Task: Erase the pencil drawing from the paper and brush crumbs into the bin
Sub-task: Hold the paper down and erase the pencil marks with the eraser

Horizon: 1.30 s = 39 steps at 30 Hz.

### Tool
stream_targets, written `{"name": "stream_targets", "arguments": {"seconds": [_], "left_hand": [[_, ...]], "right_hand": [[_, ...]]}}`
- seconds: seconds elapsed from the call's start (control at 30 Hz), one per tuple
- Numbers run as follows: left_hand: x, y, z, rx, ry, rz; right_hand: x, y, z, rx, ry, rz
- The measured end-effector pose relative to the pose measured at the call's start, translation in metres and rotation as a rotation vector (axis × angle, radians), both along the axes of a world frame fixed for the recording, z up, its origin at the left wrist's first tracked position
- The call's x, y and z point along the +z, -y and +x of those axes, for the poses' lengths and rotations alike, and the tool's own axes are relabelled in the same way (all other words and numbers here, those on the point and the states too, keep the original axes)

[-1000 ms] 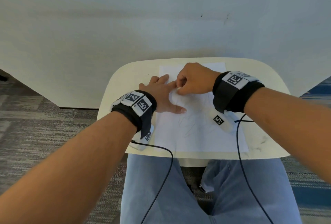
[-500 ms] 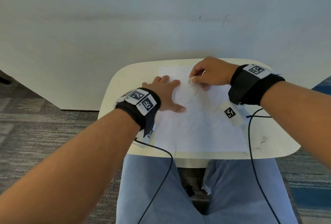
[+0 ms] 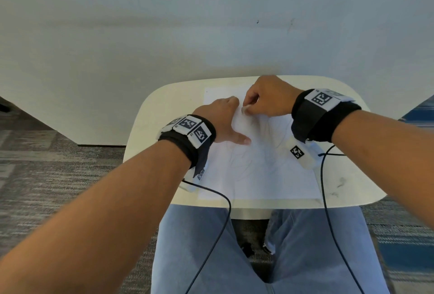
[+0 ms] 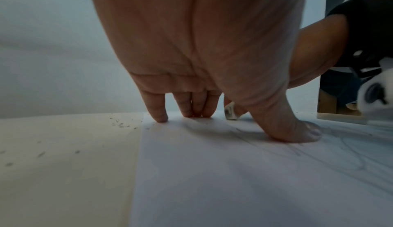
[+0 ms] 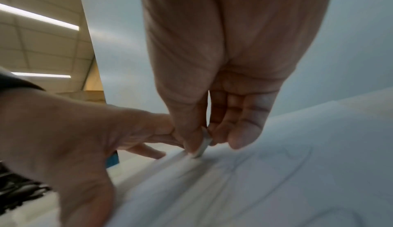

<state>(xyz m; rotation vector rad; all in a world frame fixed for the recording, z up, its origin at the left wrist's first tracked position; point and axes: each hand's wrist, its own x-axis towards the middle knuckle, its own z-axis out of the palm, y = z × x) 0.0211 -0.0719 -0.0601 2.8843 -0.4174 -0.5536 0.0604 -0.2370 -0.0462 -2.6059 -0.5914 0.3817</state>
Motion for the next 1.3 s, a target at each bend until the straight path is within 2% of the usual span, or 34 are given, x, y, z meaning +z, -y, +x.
{"name": "stream_targets", "arguments": {"seconds": [0.1, 0.2, 0.37, 0.5, 0.53, 0.67, 0.77, 0.83, 0.97, 1.1, 1.13, 1.23, 1.3], "left_hand": [[-0.002, -0.001, 0.0, 0.025, -0.004, -0.024], [-0.003, -0.003, 0.001, -0.001, -0.011, -0.043], [0.0, -0.002, -0.003, -0.072, -0.059, 0.059], [-0.001, -0.001, -0.005, -0.088, -0.075, 0.032], [-0.001, -0.001, -0.004, -0.085, -0.076, 0.032], [-0.003, 0.0, -0.002, -0.059, -0.089, 0.061], [-0.003, 0.001, -0.002, -0.069, -0.099, 0.039], [-0.002, 0.001, -0.002, -0.072, -0.102, 0.051], [-0.002, 0.001, -0.002, -0.064, -0.106, 0.067], [-0.001, 0.002, -0.001, -0.079, -0.109, 0.069], [-0.001, 0.002, -0.001, -0.08, -0.11, 0.073], [-0.002, 0.002, 0.0, -0.077, -0.111, 0.077], [-0.002, 0.002, 0.001, -0.081, -0.12, 0.082]], "right_hand": [[-0.001, -0.003, -0.003, 0.012, 0.012, -0.007], [0.005, -0.005, -0.013, 0.129, -0.164, -0.053], [0.004, 0.01, 0.002, -0.018, 0.016, -0.02], [0.003, 0.002, -0.016, 0.131, -0.119, -0.046], [0.004, 0.004, -0.014, 0.131, -0.125, -0.054], [0.004, 0.014, 0.004, -0.008, 0.05, -0.063], [0.002, 0.008, -0.007, 0.107, -0.056, -0.061], [0.005, 0.01, -0.006, 0.104, -0.133, -0.06], [0.004, 0.019, 0.006, -0.018, 0.03, -0.039], [0.003, 0.014, -0.01, 0.116, -0.147, -0.054], [0.005, 0.017, -0.007, 0.09, -0.15, -0.055], [0.005, 0.024, 0.005, -0.03, 0.0, -0.019], [0.002, 0.022, 0.002, -0.01, -0.016, -0.01]]}}
